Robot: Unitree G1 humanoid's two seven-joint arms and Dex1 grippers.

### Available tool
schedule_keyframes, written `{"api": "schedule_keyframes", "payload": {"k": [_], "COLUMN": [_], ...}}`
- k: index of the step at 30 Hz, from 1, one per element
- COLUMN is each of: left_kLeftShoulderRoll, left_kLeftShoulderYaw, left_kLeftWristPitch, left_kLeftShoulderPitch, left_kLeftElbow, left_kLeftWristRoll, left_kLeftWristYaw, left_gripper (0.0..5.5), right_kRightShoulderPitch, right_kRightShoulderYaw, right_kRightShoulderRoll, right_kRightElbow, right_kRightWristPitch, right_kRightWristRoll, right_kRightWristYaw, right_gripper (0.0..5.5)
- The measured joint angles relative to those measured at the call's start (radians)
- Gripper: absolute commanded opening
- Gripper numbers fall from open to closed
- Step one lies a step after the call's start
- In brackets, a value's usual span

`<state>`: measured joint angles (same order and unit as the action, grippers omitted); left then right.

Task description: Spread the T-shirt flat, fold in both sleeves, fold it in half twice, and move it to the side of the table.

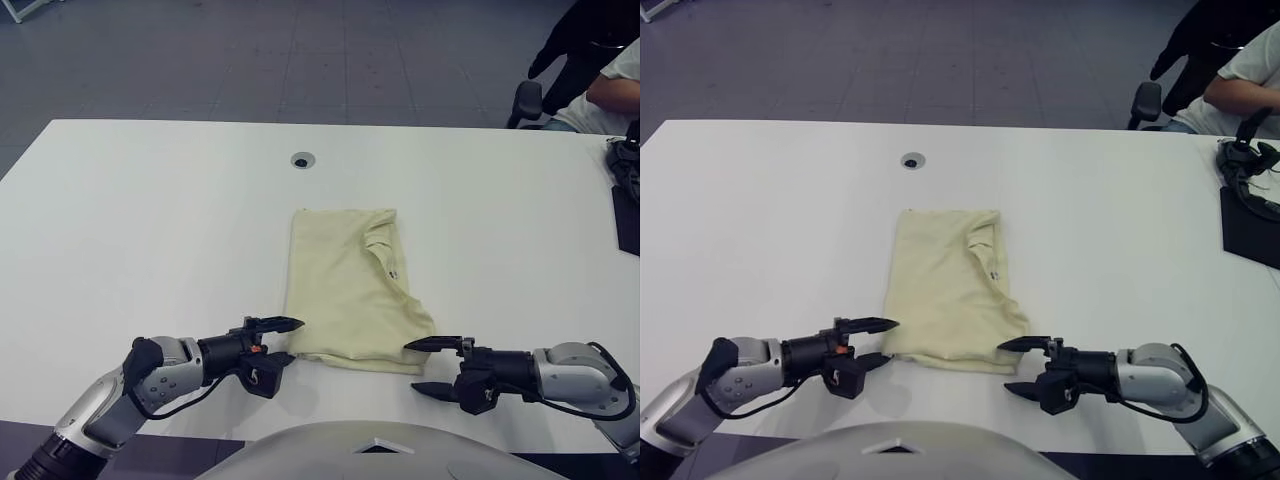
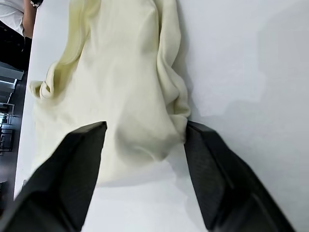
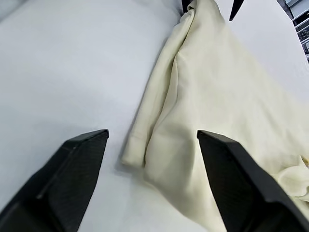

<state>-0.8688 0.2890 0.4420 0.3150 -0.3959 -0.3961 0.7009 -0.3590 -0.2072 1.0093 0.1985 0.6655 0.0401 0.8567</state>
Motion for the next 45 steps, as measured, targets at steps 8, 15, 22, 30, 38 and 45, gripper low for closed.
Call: {"api": "schedule_keyframes", "payload": {"k": [8, 15, 22, 30, 38, 45], "left_kLeftShoulderRoll": [-0.009, -0.01, -0.012, -0.014, -0.015, -0.052], "left_kLeftShoulderYaw": [0.009, 0.018, 0.021, 0.024, 0.023, -0.024], "left_kLeftWristPitch": [-0.015, -0.027, -0.031, -0.042, -0.056, -0.126], "left_kLeftShoulderPitch": [0.03, 0.04, 0.045, 0.049, 0.053, 0.115], "left_kLeftElbow": [-0.003, -0.007, -0.01, -0.014, -0.017, -0.087], "left_kLeftWristRoll": [0.008, 0.029, 0.042, 0.049, 0.07, 0.227], "left_kLeftWristYaw": [0.002, 0.022, 0.034, 0.05, 0.072, 0.144], "left_gripper": [0.89, 0.17, 0.17, 0.17, 0.17, 0.17], "right_kRightShoulderPitch": [0.002, 0.004, 0.003, 0.0, 0.004, -0.034], "right_kRightShoulderYaw": [0.022, 0.0, -0.024, -0.043, -0.045, -0.033], "right_kRightShoulderRoll": [-0.006, -0.009, -0.011, -0.006, 0.004, 0.019], "right_kRightElbow": [-0.005, -0.015, -0.028, -0.032, -0.061, 0.017], "right_kRightWristPitch": [0.006, 0.016, 0.003, -0.031, -0.058, -0.206], "right_kRightWristRoll": [-0.003, 0.014, 0.014, 0.006, -0.024, -0.195], "right_kRightWristYaw": [-0.008, -0.008, 0.004, 0.035, 0.056, 0.133], "right_gripper": [4.74, 3.63, 2.28, 0.97, 0.05, 0.04]}}
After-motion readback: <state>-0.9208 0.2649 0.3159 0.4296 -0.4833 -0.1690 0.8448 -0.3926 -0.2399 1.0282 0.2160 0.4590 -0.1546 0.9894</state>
